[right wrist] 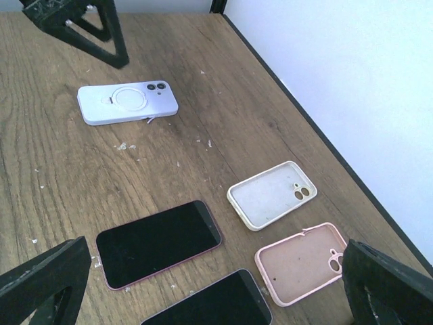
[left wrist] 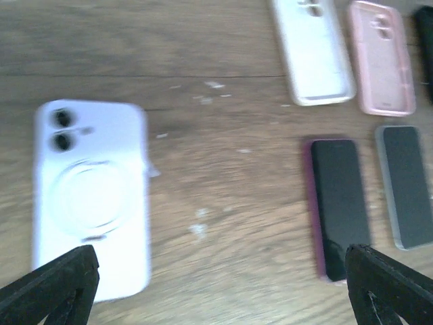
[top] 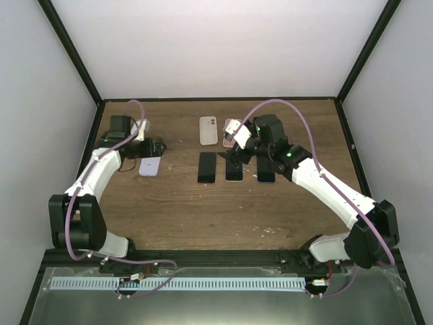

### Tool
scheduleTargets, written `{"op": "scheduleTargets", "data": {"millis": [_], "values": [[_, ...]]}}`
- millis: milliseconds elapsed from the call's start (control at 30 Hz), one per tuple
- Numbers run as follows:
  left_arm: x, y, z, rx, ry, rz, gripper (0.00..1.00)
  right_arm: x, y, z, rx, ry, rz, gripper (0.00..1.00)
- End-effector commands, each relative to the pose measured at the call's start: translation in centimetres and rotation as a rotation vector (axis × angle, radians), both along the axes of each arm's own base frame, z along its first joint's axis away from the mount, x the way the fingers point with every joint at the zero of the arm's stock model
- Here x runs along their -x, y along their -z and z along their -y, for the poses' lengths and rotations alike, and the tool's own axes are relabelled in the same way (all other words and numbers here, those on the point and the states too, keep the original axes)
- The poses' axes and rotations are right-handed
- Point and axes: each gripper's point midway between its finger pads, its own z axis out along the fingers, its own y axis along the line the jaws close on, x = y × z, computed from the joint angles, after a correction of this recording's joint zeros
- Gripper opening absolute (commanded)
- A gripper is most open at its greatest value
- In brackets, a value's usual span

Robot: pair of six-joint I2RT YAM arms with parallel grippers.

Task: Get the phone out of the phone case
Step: Place the phone at the center of the board, then pick up the phone at the center of the board.

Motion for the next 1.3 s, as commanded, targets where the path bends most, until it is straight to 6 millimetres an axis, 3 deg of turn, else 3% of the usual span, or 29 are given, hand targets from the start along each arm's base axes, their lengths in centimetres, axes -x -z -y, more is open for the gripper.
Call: {"op": "scheduleTargets", "data": {"millis": [0,133,333,600,933,1267], "values": [[2.3,1.8,-5.2,-0.164,-0.068,-0.064,1.0,-0.2,-2.9,0.3,-0.041,0.017,0.039,1.0],[3.1,3.4,-7.8,-0.289,-0.101,-0.088,1.0,-0.2,-2.8,0.3,-0.046,0.017,0.037,1.0],[3.5,6.6,-8.5,-0.338,-0.097,-0.179,1.0,0.0,-2.7,0.3,-0.05,0.016,0.033,1.0],[2.7,10.6,-7.1,-0.277,-0.025,-0.263,0.97,0.2,-2.2,0.3,-0.054,0.014,0.031,1.0],[0.9,13.9,-5.3,-0.323,0.017,-0.292,0.95,0.1,-1.5,0.2,-0.056,0.013,0.019,1.0],[-1.1,15.8,-6.0,-0.4,-0.041,-0.336,0.92,0.4,-1.8,0.5,-0.06,0.014,0.03,1.0]]}}
